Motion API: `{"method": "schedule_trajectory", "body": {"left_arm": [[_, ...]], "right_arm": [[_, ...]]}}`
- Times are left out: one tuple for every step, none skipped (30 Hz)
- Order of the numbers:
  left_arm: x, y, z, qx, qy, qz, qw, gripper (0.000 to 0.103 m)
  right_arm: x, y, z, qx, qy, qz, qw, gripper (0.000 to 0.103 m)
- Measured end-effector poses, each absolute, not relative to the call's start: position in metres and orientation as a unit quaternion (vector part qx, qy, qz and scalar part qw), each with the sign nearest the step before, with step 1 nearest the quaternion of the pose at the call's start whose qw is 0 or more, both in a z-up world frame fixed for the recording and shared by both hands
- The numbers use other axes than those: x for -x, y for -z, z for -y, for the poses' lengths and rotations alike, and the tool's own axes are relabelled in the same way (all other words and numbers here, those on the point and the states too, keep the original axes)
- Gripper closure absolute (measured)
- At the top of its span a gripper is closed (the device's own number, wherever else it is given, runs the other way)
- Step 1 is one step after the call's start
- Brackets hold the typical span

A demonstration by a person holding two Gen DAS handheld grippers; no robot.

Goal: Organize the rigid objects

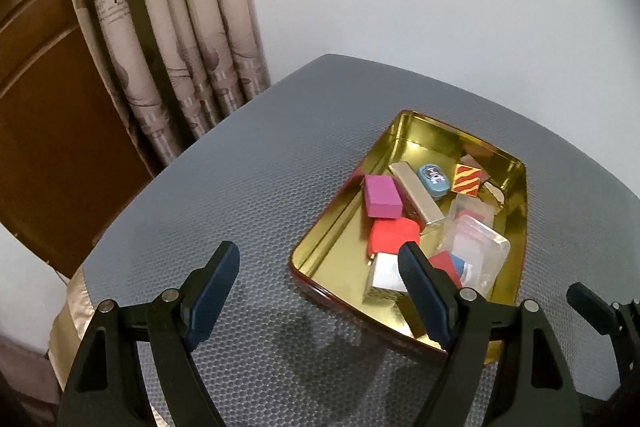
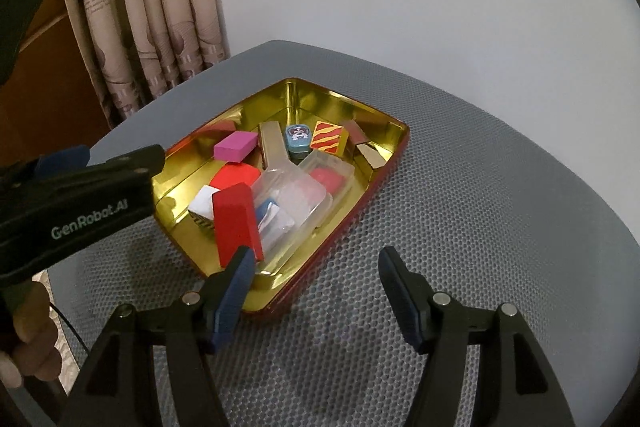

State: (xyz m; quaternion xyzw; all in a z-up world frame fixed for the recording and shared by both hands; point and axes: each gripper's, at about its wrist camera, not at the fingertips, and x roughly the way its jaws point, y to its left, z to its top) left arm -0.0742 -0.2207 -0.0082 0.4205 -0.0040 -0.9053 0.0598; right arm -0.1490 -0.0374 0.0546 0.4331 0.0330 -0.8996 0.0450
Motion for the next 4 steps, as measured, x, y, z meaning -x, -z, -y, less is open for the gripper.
{"method": "schedule_trajectory", "body": {"left_arm": [[0.0740,0.0082,0.2197,-0.421,0.905,0.006,0.059,0.024],[0.0737,0.0080,0.2192,-0.420,0.906,0.008,0.060,0.024],[0.0734,0.0078,0.2182,-0.419,0.906,0.010,0.060,0.024],[0.0732,0.0074,0.2178,-0.418,0.906,0.012,0.059,0.024]], "right_arm": [[0.1481,-0.0552,0.0377,-0.432,0.900,-0.034,0.045,0.037],[0.1481,-0.0552,0.0376,-0.433,0.899,-0.032,0.047,0.037],[0.1474,-0.0556,0.0379,-0.434,0.899,-0.033,0.047,0.037],[0.1466,-0.0562,0.0382,-0.433,0.900,-0.034,0.046,0.037]]}}
